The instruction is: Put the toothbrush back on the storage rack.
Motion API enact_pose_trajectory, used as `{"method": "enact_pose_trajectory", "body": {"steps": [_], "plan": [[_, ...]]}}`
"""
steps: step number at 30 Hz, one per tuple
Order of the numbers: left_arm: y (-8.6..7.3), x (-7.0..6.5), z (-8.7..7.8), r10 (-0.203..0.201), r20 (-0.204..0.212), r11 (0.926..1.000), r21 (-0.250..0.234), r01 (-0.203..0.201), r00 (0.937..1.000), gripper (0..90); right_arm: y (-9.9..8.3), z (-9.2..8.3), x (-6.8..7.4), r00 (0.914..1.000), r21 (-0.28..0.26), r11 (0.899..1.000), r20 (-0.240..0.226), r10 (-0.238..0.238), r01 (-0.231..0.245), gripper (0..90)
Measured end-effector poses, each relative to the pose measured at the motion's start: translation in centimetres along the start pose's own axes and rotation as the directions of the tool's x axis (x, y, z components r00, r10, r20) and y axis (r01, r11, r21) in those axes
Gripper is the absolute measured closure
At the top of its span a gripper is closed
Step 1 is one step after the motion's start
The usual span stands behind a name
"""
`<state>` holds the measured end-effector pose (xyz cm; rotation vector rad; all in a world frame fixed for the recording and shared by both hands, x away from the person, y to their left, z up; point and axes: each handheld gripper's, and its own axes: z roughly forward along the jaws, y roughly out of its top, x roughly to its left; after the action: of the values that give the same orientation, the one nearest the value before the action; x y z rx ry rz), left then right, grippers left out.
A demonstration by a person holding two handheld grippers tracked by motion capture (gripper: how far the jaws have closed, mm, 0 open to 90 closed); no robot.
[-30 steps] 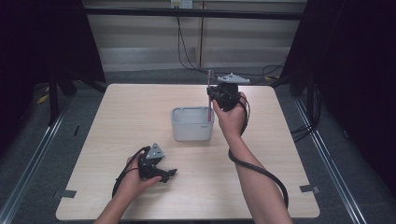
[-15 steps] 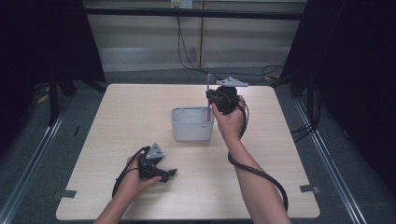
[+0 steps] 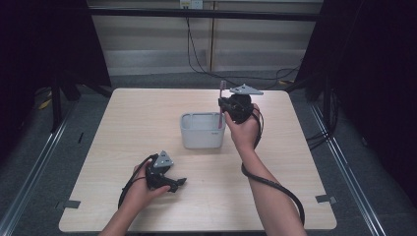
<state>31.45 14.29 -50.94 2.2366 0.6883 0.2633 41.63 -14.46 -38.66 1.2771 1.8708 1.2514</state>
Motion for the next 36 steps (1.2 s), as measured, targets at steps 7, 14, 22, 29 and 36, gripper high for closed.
{"method": "enact_pose_trajectory", "body": {"steps": [7, 14, 22, 29, 36], "plan": [[0.0, 0.0, 0.0, 0.000, 0.000, 1.0000, 0.000, 0.000, 1.0000, 15.8, -0.3, -0.2, -0.2, 1.0000, 0.008, 1.000, -0.004, 0.001, -0.001, 81.2], [0.0, 0.0, 0.0, 0.001, 0.000, 1.0000, 0.000, -0.001, 1.0000, 15.8, -0.8, -0.2, 0.0, 0.9998, 0.017, 1.000, -0.020, 0.004, -0.004, 81.2], [0.0, 0.0, 0.0, 0.000, 0.001, 1.0000, 0.000, 0.000, 1.0000, 15.8, -1.2, 0.1, 0.2, 0.9994, 0.032, 0.999, -0.034, -0.002, 0.003, 81.1], [0.0, 0.0, 0.0, -0.001, 0.001, 1.0000, 0.001, 0.001, 1.0000, 15.8, -1.6, 0.2, 0.2, 0.9993, 0.042, 0.999, -0.037, 0.001, 0.001, 81.1], [0.0, 0.0, 0.0, -0.001, 0.001, 1.0000, 0.001, 0.001, 1.0000, 15.8, -1.9, 0.0, 0.3, 0.9992, 0.047, 0.999, -0.041, -0.001, 0.003, 81.0]]}}
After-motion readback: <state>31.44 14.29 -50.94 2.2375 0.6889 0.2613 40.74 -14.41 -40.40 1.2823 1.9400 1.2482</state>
